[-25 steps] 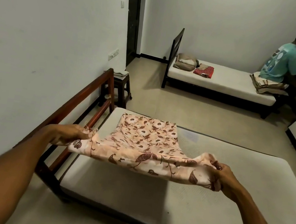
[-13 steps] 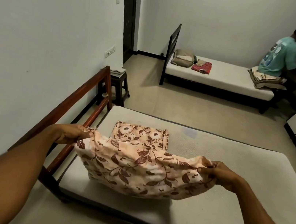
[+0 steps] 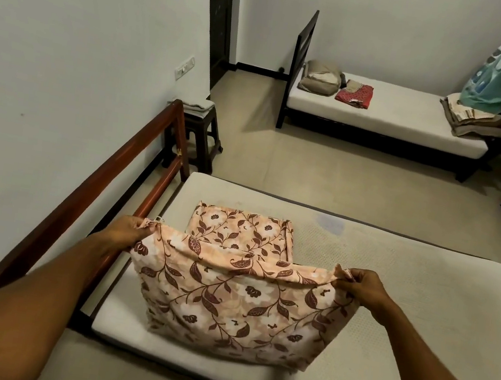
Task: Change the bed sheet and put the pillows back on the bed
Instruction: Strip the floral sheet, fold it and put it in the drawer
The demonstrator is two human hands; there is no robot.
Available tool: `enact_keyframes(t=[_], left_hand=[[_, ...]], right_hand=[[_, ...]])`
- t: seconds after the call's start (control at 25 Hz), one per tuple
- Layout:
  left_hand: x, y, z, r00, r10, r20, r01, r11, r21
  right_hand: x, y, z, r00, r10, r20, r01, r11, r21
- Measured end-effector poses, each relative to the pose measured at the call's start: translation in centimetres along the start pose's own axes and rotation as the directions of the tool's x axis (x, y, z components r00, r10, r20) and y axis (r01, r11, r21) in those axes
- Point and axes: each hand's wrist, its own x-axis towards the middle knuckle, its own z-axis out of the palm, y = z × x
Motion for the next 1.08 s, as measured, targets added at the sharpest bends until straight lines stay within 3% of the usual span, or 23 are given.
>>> enact_keyframes(t=[0.4, 0.76, 1.08], left_hand=[[21.5, -0.1, 2.8, 0.999, 0.040, -0.022, -0.038, 0.996, 0.083], [48.2, -6.1, 10.6, 0.994, 0.064, -0.090, -0.049, 0.986, 0.161], [62.1, -12.0, 17.7, 0.970, 0.021, -0.241, -0.001, 0.997, 0.082]], right_hand=[[22.9, -0.6, 4.9, 0.997, 0.044, -0.065, -0.052, 0.990, -0.133], [48.4, 4.7, 12.6, 0.986, 0.067, -0.156, -0.109, 0.954, -0.280], [60.4, 11.3, 19.1, 0.911, 0.066, -0.407, -0.244, 0.881, -0.404]])
